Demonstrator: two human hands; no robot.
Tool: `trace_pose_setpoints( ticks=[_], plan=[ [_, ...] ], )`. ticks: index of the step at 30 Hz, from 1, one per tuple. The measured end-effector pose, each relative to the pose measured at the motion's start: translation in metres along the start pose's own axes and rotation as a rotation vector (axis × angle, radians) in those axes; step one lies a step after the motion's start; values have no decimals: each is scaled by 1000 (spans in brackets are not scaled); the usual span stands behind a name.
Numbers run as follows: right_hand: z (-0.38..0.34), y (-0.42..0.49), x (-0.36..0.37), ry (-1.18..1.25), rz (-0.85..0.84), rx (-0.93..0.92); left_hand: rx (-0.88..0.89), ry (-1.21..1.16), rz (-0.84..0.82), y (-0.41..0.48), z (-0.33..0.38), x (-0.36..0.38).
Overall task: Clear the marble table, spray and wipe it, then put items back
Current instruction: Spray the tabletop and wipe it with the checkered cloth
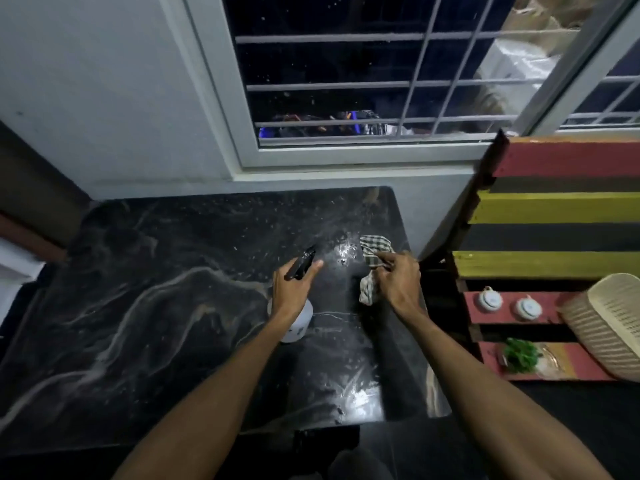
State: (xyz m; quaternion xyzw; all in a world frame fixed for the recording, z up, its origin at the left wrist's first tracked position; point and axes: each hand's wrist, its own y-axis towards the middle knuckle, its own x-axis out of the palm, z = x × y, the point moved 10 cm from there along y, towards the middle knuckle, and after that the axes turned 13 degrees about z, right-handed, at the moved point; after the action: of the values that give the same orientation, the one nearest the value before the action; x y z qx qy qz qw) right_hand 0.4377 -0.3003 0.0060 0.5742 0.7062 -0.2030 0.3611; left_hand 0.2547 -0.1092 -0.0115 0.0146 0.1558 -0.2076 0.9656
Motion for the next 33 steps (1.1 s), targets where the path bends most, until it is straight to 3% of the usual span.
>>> trace_pose_setpoints(
  ticks=[7, 20, 23, 28, 29, 33],
  plan=[
    [6, 35, 19, -2, 1, 8, 12, 74, 119, 20, 5, 18],
    [31, 105, 89, -65, -43, 7, -61, 161, 169, 57, -7, 43],
    [3, 87, 143, -167, -151, -120, -112, 215, 202, 73, -22, 28],
    [-69, 34, 209, -131, -362, -607, 13, 238, 214, 99, -8, 5],
    [-68, 48, 205, -134, -333, -611, 21, 224, 204, 102, -7, 2],
    [-44, 111, 206, -248, -177, -269, 39, 147, 176, 122, -12, -13]
  ],
)
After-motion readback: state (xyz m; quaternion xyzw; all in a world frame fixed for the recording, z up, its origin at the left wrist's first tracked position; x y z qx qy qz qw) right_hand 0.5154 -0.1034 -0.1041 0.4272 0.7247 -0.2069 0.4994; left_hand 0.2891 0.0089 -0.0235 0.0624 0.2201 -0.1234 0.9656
